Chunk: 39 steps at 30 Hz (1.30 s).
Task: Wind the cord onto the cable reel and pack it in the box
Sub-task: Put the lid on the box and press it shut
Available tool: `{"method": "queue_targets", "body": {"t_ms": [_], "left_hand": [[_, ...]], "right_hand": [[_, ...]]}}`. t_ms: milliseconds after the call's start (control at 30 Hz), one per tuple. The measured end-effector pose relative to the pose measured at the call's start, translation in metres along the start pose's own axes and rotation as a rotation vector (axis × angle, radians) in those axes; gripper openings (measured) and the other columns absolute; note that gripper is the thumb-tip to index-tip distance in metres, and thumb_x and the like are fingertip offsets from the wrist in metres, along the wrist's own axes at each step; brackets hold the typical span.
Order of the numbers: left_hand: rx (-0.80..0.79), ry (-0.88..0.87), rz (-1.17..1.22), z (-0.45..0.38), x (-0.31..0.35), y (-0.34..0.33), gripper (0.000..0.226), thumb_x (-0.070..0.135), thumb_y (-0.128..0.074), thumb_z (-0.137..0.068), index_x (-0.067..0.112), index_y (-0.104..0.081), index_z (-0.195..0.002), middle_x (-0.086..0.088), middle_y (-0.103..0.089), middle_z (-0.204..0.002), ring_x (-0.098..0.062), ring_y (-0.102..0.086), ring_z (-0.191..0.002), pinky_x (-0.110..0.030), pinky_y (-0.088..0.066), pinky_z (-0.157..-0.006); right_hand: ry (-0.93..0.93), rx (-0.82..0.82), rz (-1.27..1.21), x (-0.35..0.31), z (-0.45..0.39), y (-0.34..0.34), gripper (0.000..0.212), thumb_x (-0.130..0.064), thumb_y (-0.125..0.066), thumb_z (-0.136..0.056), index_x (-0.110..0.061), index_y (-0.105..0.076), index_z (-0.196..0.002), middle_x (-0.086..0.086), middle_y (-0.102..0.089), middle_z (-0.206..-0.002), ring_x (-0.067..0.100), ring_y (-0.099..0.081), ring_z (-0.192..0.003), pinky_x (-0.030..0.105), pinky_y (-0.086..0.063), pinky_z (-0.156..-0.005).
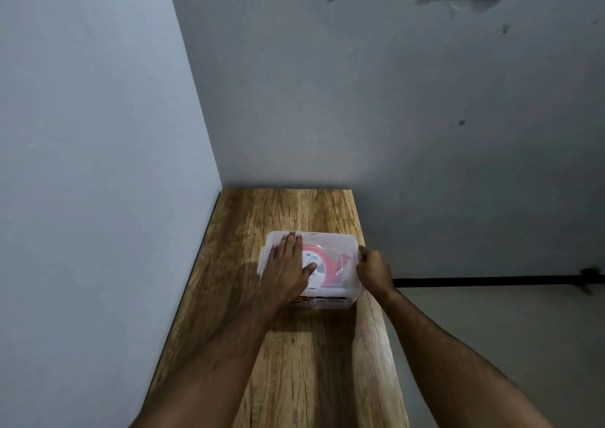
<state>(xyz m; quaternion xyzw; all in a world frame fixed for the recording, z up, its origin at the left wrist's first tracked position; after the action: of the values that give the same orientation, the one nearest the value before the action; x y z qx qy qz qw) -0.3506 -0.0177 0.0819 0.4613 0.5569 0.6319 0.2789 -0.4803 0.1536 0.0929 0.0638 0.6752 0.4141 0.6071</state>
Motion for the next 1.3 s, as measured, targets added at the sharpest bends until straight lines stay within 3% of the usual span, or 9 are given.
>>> {"method": "queue_targets", "body": {"t_ms": [167,400,500,600,767,933,1000,1100,1300], "left_hand": [[-0.054,0.000,-0.103,-0.016,-0.020,-0.015,0.121,0.082,0.031,-0.071,0.009,0.003,-0.164,-0.009,0.006,-0.173,-0.023,0.007,-0.160,-0.043,0.007,-0.127],[-0.068,0.022,-0.152,-0.028,-0.029,-0.015,0.104,0.078,0.004,-0.087,0.008,-0.001,-0.164,-0.011,0.003,-0.173,-0.024,0.004,-0.160,-0.044,0.006,-0.127],[-0.065,0.020,-0.152,-0.030,-0.031,-0.015,0.105,0.077,0.004,-0.085,0.008,0.000,-0.164,-0.011,0.004,-0.173,-0.024,0.004,-0.160,-0.044,0.006,-0.128],[-0.048,0.011,-0.154,-0.029,-0.029,-0.015,0.106,0.076,0.007,-0.083,0.008,0.001,-0.164,-0.011,0.004,-0.173,-0.024,0.005,-0.160,-0.044,0.005,-0.129],[-0.028,0.012,-0.135,-0.032,-0.028,-0.015,0.106,0.077,0.014,-0.084,0.009,0.000,-0.164,-0.011,0.004,-0.173,-0.023,0.005,-0.160,-0.043,0.009,-0.127],[-0.022,0.026,-0.138,-0.035,-0.032,-0.019,0.103,0.077,0.002,-0.087,0.009,-0.001,-0.164,-0.012,0.001,-0.173,-0.025,0.002,-0.160,-0.044,0.006,-0.128],[-0.024,0.025,-0.143,-0.035,-0.034,-0.018,0.104,0.078,0.003,-0.087,0.008,0.000,-0.164,-0.012,0.001,-0.173,-0.026,0.002,-0.160,-0.044,0.007,-0.127],[-0.025,0.029,-0.152,-0.035,-0.034,-0.017,0.107,0.079,0.007,-0.085,0.009,0.000,-0.164,-0.012,0.002,-0.173,-0.025,0.003,-0.160,-0.044,0.006,-0.128],[-0.027,0.025,-0.140,-0.035,-0.032,-0.015,0.112,0.082,0.019,-0.080,0.009,0.004,-0.164,-0.011,0.004,-0.173,-0.024,0.004,-0.160,-0.043,0.008,-0.126]], "right_hand": [[0.003,-0.041,-0.093,-0.008,-0.017,-0.011,0.041,0.006,-0.043,-0.096,-0.005,-0.066,-0.128,0.003,-0.066,-0.105,0.023,-0.064,-0.101,0.022,-0.047,-0.066],[-0.012,-0.026,-0.032,-0.006,-0.041,-0.027,0.039,-0.026,-0.039,-0.108,-0.007,-0.051,-0.140,0.015,-0.059,-0.137,0.034,-0.055,-0.126,0.040,-0.051,-0.093],[0.230,0.007,0.447,-0.025,-0.050,-0.040,0.064,-0.052,-0.023,-0.106,-0.012,-0.029,-0.155,0.015,-0.031,-0.162,0.035,-0.025,-0.150,0.059,-0.027,-0.118],[0.358,-0.131,0.736,-0.040,-0.051,-0.067,0.088,-0.067,0.007,-0.095,-0.011,-0.012,-0.161,0.011,-0.005,-0.171,0.030,0.002,-0.157,0.063,0.001,-0.121],[0.352,-0.155,0.844,-0.039,-0.050,-0.081,0.109,-0.073,0.028,-0.081,-0.008,-0.006,-0.162,0.013,0.002,-0.170,0.034,0.005,-0.157,0.071,0.001,-0.118],[0.094,-0.025,0.371,-0.026,-0.067,-0.056,0.067,-0.053,-0.034,-0.104,-0.016,-0.021,-0.159,0.015,-0.022,-0.165,0.039,-0.021,-0.152,0.063,-0.028,-0.116],[-0.116,-0.023,0.005,-0.010,-0.070,-0.044,0.057,-0.035,-0.056,-0.101,-0.010,-0.036,-0.149,0.018,-0.047,-0.148,0.037,-0.050,-0.131,0.053,-0.048,-0.104],[-0.413,-0.114,-0.430,0.012,-0.059,-0.038,0.058,-0.036,-0.074,-0.090,-0.003,-0.054,-0.133,0.013,-0.063,-0.123,0.027,-0.061,-0.101,0.041,-0.053,-0.078],[-0.454,-0.055,-0.450,0.016,-0.056,-0.031,0.047,-0.037,-0.087,-0.077,-0.006,-0.066,-0.104,0.007,-0.070,-0.094,0.023,-0.066,-0.080,0.036,-0.055,-0.058]]}}
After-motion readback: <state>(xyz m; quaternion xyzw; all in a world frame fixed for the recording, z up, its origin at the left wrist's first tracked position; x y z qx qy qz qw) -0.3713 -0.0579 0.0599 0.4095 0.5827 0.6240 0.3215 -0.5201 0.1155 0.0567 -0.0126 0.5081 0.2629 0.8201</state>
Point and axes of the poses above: each hand's wrist, its own z-axis away from the middle knuckle, its own y-axis out of the back of the hand, x = y × z, the point moved 7 cm from there along -z, towards the middle knuckle
